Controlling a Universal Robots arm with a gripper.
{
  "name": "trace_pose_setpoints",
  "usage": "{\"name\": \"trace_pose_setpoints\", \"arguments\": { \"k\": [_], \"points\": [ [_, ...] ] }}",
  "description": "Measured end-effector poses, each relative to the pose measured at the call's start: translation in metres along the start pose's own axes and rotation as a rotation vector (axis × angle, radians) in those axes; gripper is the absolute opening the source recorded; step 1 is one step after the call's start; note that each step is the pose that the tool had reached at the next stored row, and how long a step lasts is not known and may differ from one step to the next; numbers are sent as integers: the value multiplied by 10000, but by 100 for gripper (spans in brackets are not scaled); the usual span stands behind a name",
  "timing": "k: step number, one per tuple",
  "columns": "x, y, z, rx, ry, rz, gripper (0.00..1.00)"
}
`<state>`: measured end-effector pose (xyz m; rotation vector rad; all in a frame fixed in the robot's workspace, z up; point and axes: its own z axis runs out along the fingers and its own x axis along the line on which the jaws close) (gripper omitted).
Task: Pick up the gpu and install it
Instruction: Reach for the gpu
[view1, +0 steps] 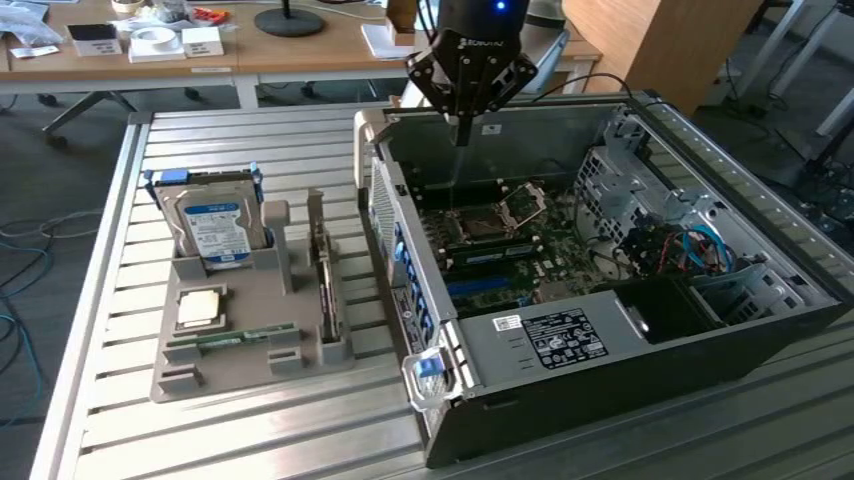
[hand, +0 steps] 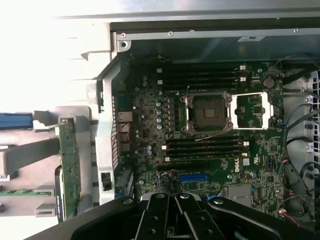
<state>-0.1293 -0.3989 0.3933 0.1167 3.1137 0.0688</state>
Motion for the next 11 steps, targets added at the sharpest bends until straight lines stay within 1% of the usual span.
{"name": "trace_pose_setpoints", "arguments": {
  "k": [11],
  "points": [
    [109, -8, -3, 0, 0, -1, 11]
  ]
}}
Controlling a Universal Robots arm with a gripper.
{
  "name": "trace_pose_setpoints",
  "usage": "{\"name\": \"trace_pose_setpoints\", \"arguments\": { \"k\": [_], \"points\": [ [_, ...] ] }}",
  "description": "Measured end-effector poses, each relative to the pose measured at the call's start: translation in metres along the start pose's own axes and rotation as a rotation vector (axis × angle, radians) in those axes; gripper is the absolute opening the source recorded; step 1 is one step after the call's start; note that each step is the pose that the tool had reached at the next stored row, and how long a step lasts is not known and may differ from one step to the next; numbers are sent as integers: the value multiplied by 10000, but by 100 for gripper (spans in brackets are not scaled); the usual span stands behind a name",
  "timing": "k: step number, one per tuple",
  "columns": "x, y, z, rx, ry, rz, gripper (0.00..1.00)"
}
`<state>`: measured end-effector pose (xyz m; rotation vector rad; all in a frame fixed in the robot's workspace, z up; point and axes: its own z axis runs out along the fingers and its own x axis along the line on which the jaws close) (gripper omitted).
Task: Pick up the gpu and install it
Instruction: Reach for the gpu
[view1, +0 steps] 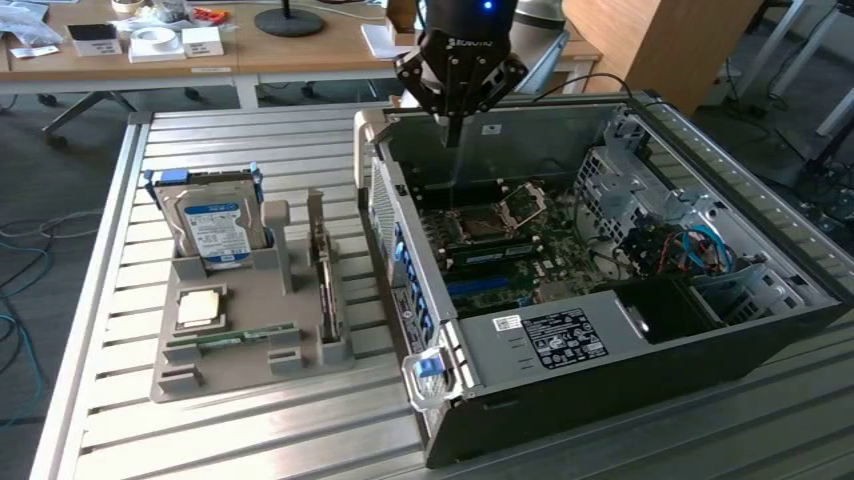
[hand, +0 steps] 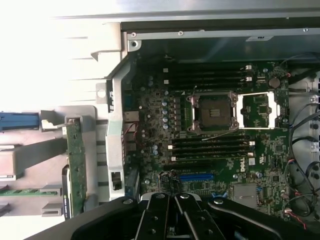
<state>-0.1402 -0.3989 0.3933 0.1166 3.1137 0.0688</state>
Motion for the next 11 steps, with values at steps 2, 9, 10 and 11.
{"name": "trace_pose_setpoints", "arguments": {
  "k": [2, 9, 10, 11],
  "points": [
    [24, -2, -1, 0, 1, 0, 11],
    [108, -8, -3, 0, 0, 0, 11],
    [120, -9, -4, 0, 1, 0, 11],
    [131, -10, -4, 0, 0, 0, 11]
  ]
}}
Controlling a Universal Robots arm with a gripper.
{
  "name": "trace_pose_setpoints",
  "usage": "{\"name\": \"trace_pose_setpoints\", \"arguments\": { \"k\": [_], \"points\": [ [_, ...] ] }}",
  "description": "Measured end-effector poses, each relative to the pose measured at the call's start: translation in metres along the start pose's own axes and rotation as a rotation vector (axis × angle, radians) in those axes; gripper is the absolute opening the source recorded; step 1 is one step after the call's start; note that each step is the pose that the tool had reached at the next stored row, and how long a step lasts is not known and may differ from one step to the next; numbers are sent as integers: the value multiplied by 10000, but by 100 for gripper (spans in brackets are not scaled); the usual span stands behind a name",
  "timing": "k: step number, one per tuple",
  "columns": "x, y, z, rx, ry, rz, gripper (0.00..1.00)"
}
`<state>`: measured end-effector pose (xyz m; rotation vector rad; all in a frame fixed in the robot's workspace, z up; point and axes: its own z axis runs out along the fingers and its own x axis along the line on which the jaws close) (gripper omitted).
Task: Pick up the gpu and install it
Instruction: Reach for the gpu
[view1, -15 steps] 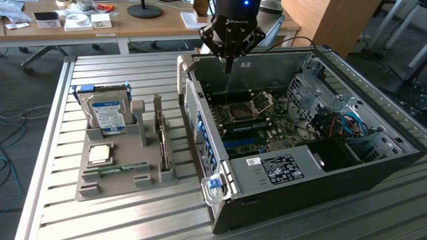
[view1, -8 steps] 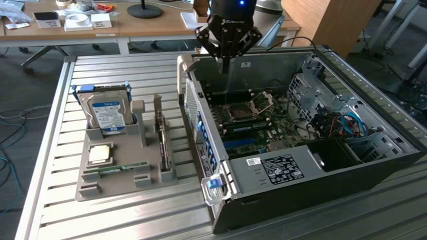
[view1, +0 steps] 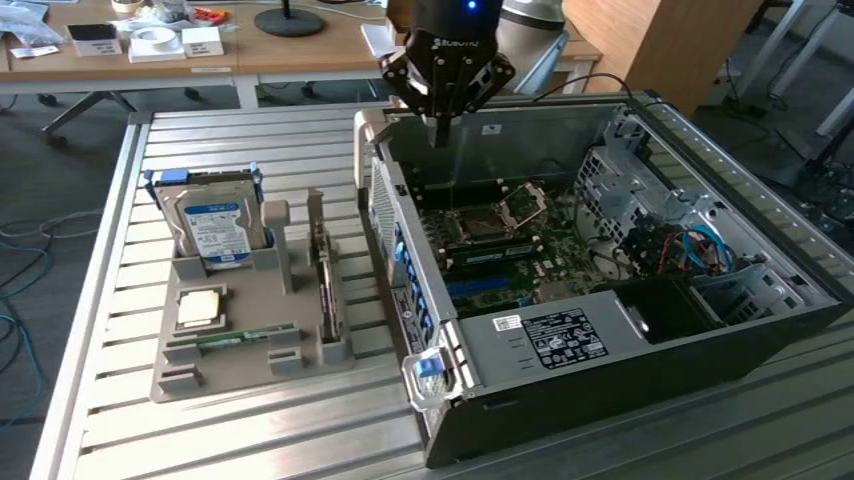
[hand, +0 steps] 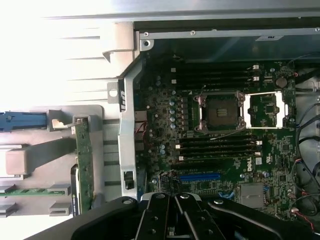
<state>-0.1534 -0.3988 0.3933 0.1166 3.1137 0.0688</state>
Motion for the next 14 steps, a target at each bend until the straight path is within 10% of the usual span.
{"name": "trace_pose_setpoints", "arguments": {
  "k": [14],
  "points": [
    [194, -15, -5, -1, 0, -1, 11]
  ]
}}
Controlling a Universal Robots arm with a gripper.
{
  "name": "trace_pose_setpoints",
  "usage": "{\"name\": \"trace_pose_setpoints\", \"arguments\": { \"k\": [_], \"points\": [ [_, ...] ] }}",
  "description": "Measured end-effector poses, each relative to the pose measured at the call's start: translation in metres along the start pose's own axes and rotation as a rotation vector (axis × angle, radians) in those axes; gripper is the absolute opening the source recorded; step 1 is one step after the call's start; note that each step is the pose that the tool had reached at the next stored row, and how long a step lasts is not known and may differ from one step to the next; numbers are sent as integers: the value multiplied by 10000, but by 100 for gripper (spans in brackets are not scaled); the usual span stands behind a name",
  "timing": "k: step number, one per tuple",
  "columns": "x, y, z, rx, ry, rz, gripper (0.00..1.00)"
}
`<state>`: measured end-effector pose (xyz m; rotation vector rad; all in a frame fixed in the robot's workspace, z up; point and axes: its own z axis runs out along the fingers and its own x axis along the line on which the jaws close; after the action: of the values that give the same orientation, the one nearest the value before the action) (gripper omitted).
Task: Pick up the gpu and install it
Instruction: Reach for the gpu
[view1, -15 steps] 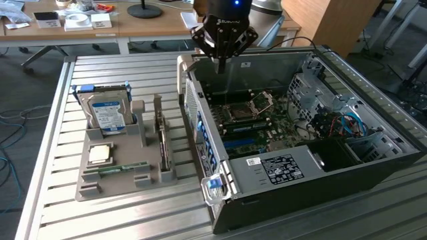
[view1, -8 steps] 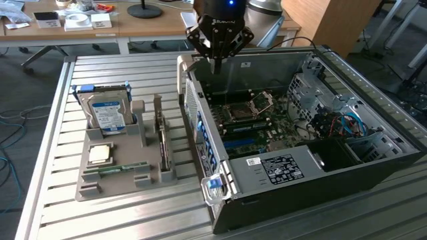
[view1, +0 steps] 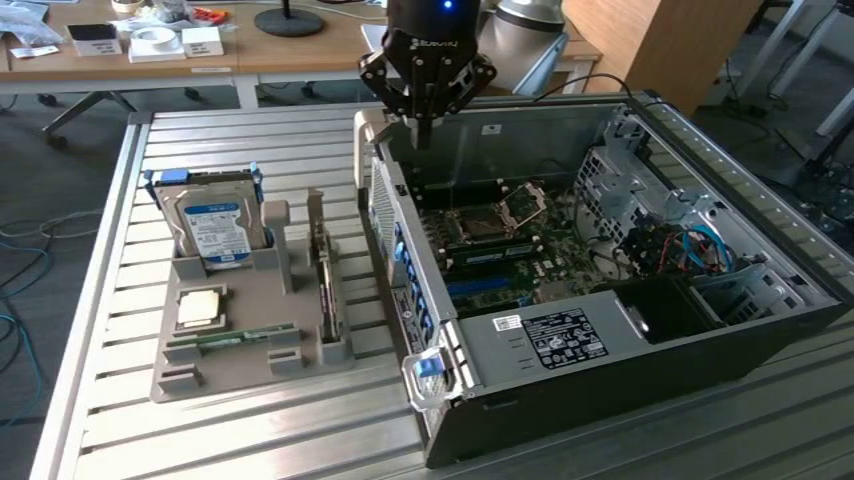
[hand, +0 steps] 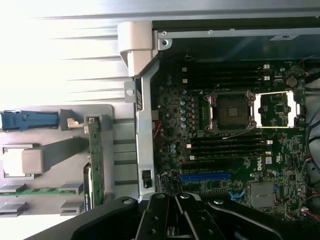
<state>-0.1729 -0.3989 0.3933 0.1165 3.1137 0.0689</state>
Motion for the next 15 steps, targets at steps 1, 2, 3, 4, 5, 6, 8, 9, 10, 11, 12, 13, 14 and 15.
{"name": "trace_pose_setpoints", "arguments": {
  "k": [1, 2, 3, 4, 5, 6, 8, 9, 10, 11, 12, 13, 14, 15],
  "points": [
    [16, -1, 0, 0, 0, 1, 11],
    [32, -2, -1, 1, 0, 1, 11],
    [51, -4, -1, 0, -1, 1, 11],
    [69, -5, -2, 0, 0, 1, 11],
    [87, -6, -2, 0, 0, 2, 11],
    [104, -8, -3, 0, 0, 1, 11],
    [140, -11, -4, 0, 0, 0, 11],
    [160, -12, -4, 0, 0, 0, 11],
    [178, -13, -5, 0, 0, 0, 11],
    [196, -15, -5, 0, 0, 1, 11],
    [214, -16, -6, 1, 0, 1, 11],
    [231, -17, -6, 0, 0, 1, 11],
    [249, -18, -7, 0, 0, 2, 11],
    [266, -20, -7, 1, 0, 2, 11]
  ]
}}
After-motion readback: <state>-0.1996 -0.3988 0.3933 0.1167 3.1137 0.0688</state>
